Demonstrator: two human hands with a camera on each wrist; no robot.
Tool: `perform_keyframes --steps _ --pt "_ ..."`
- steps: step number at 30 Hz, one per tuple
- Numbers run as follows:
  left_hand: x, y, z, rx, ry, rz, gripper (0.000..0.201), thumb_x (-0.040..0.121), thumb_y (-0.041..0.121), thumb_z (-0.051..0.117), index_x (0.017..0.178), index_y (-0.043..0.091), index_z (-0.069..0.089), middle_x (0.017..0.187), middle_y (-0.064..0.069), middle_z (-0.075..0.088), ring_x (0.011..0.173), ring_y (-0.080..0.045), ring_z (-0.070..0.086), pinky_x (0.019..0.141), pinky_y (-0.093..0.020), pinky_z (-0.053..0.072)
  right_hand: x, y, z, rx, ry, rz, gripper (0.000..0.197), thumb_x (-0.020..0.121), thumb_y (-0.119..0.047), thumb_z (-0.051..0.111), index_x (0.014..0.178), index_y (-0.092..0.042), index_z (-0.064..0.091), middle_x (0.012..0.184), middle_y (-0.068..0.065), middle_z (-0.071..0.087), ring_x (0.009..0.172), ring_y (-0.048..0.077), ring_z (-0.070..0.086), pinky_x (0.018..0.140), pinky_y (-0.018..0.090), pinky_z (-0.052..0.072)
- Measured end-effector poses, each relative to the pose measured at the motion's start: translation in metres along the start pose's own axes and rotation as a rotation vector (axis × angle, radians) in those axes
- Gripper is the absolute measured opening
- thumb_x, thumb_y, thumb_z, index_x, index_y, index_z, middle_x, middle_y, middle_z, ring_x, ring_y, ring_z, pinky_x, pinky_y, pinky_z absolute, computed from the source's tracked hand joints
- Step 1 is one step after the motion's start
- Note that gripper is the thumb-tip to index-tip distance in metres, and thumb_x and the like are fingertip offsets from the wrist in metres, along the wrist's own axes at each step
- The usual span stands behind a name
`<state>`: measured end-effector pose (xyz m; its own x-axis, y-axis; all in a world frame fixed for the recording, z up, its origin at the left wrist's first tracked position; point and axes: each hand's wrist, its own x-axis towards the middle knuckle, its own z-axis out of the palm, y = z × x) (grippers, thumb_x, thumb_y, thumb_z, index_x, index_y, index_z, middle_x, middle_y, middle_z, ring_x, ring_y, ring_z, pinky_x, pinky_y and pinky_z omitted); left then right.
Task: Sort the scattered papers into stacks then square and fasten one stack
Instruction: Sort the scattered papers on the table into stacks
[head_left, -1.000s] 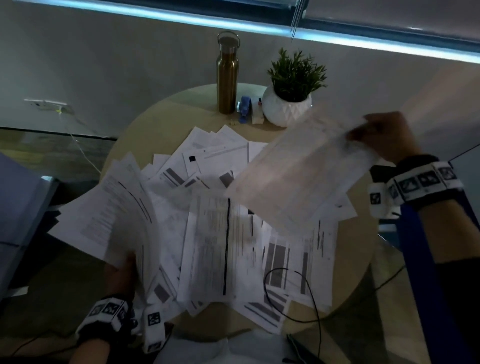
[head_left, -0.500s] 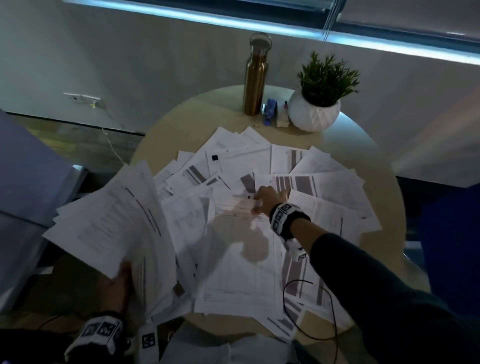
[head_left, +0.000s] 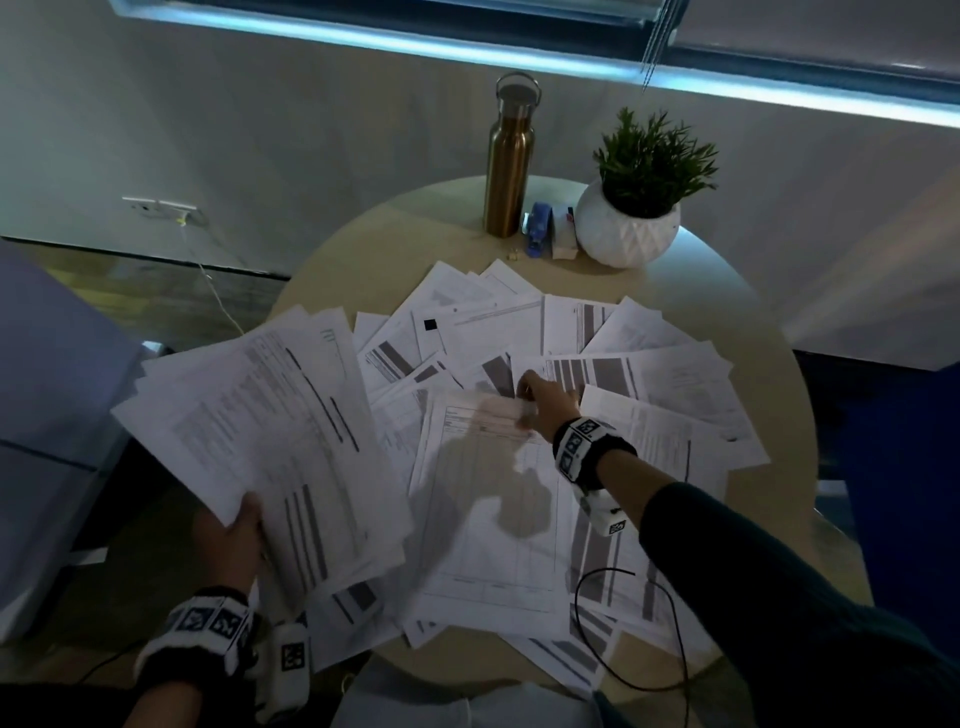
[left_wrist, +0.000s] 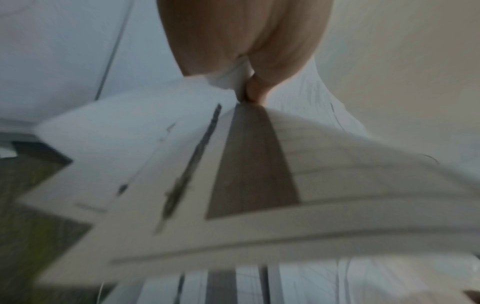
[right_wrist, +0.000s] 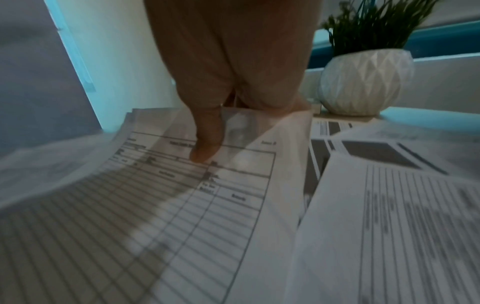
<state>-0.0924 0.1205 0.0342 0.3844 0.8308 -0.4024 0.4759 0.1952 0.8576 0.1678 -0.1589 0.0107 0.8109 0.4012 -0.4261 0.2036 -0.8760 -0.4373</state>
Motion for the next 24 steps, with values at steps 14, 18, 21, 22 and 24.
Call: perform_keyframes --steps 14,18,21,22,24 --pt "-0.014 0.083 0.064 0.076 -0.329 0.304 0.030 0.092 0.014 0.054 0.121 0.013 0.055 0.113 -0.009 0.063 0.102 -0.022 0.058 0.088 -0.034 0.043 -0.036 -0.059 -0.141 0.258 0.227 -0.353 0.021 0.068 -0.031 0.079 0.083 -0.019 0.071 0.091 -0.006 0.059 0.089 0.012 0.051 0.085 0.028 0.040" --pt "-0.041 0.109 0.087 -0.030 -0.522 0.321 0.021 0.096 0.022 0.044 0.106 0.019 0.062 0.081 0.020 0.073 0.078 0.002 0.067 0.068 -0.012 0.052 -0.036 -0.080 -0.145 0.260 0.342 -0.372 0.051 0.057 -0.052 0.075 0.098 -0.022 0.072 0.131 -0.001 0.043 0.122 0.025 0.036 0.106 0.045 0.030" --pt "-0.056 0.111 0.093 -0.006 -0.544 0.351 0.015 0.095 0.029 0.046 0.098 0.028 0.061 0.076 0.031 0.070 0.075 0.014 0.064 0.064 -0.004 0.048 -0.038 -0.085 -0.150 0.452 0.359 -0.376 0.038 0.068 -0.026 0.080 0.098 -0.004 0.071 0.106 0.005 0.064 0.092 0.017 0.059 0.088 0.033 0.053" --pt "-0.059 0.109 0.094 0.031 -0.553 0.382 0.012 0.090 0.029 0.055 0.100 0.026 0.061 0.078 0.034 0.069 0.077 0.014 0.063 0.066 -0.004 0.048 -0.039 -0.085 -0.149 0.462 0.379 -0.385 0.034 0.070 -0.022 0.079 0.096 -0.002 0.071 0.098 0.009 0.070 0.082 0.016 0.062 0.080 0.029 0.055" --pt "-0.060 0.098 0.098 0.143 -0.531 0.466 0.032 0.080 0.024 0.069 0.110 0.017 0.062 0.089 0.027 0.070 0.087 0.007 0.064 0.077 -0.012 0.050 -0.040 -0.081 -0.143 0.475 0.423 -0.392 0.031 0.071 -0.023 0.079 0.094 -0.004 0.073 0.088 0.009 0.072 0.075 0.019 0.064 0.073 0.032 0.054"
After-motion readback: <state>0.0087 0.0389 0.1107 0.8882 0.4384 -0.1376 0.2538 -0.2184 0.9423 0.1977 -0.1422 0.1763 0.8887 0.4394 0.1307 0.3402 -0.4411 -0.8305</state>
